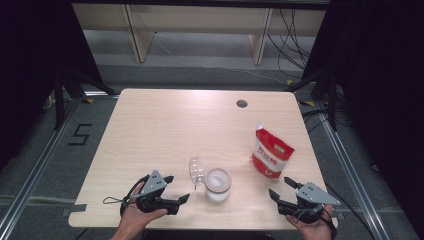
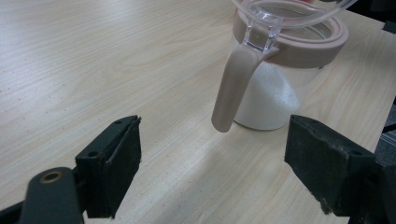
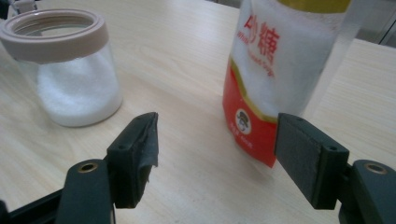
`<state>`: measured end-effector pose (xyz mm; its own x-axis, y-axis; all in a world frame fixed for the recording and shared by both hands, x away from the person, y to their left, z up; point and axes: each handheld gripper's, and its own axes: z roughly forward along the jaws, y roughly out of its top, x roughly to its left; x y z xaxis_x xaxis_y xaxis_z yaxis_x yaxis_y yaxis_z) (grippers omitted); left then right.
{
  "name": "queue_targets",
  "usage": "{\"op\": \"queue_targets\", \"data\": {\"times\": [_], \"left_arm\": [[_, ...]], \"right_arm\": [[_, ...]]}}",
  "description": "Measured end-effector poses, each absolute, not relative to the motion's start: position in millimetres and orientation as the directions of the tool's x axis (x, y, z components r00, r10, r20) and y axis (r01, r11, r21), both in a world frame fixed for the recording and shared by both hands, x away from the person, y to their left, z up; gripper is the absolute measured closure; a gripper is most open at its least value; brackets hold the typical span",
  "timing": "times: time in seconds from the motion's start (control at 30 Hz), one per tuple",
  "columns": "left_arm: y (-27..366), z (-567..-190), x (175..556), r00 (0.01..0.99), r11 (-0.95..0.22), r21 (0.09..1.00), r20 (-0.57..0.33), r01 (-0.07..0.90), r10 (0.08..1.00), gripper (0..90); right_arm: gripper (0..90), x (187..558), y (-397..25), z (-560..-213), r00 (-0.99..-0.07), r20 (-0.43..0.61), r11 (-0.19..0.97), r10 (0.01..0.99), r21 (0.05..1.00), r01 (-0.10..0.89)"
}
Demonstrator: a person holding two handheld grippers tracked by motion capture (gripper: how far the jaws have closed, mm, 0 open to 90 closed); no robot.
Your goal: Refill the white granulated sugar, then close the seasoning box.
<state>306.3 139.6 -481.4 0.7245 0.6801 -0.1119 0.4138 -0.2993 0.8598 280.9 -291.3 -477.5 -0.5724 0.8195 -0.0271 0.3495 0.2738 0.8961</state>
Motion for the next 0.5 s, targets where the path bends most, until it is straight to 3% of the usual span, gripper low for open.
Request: {"op": "queue_targets", "data": {"times": [0.5], "left_arm": [[140.2,-469.7,311.5,0.713,-0.273,0.870,-0.119,0.410,0.691,18.2]], "right_arm": [[30.4,275.3,-285.2,-480.4,-0.596,-0.034,0.306,0.802,0.881,0.361]]}}
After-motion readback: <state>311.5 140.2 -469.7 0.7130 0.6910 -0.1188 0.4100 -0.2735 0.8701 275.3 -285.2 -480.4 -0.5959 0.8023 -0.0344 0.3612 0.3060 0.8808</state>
